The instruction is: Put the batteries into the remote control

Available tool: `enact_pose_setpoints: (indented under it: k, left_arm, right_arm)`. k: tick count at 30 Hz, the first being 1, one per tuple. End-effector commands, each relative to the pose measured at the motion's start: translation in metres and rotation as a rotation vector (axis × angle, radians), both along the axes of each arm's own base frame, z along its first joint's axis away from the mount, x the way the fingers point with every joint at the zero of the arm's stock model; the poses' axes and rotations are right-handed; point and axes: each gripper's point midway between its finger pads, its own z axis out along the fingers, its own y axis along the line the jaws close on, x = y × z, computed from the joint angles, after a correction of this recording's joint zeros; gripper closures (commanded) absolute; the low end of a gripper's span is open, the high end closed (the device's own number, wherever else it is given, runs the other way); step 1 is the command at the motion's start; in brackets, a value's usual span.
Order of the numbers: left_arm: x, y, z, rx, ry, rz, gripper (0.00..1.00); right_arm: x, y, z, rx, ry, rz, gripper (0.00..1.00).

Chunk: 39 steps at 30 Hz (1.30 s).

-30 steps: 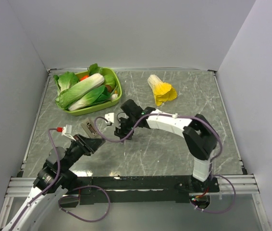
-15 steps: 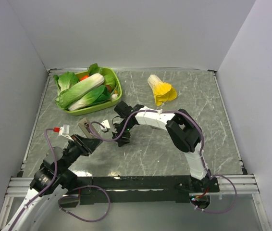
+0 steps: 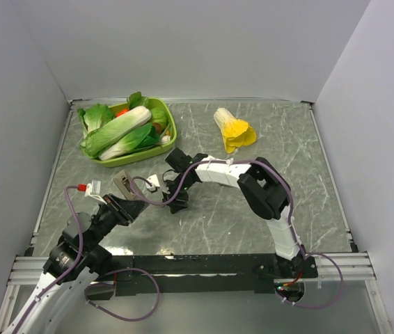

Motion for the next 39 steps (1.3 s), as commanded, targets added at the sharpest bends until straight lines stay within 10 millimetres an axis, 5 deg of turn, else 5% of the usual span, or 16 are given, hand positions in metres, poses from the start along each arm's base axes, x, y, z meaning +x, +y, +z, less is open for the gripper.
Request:
enact_pose_setpoints:
  k: [1, 8, 20, 32, 39]
  left_arm:
    - [-0.019, 0.016, 0.049, -0.101, -0.193, 0.016, 0.99]
    - [-0.021, 0.019, 0.055, -0.105, -0.205, 0.027, 0.99]
    - [-0.021, 0.020, 0.055, -0.098, -0.206, 0.029, 0.99]
    - [-0.022, 0.019, 0.055, -0.096, -0.207, 0.024, 0.99]
    - [-0.022, 0.019, 0.055, -0.096, -0.207, 0.024, 0.99]
  right_arm:
    - [0.000, 0.011, 0.038, 0.133, -0.046, 0.006, 0.41]
    - [0.012, 0.038, 0.063, 0.247, -0.094, 0.001, 0.30]
    - [0.012, 0.088, 0.050, 0.239, -0.003, 0.025, 0.11]
    - [0.003, 0.088, -0.002, 0.087, 0.104, -0.011, 0.12]
    - [0.000, 0.074, -0.009, 0.063, 0.086, -0.061, 0.22]
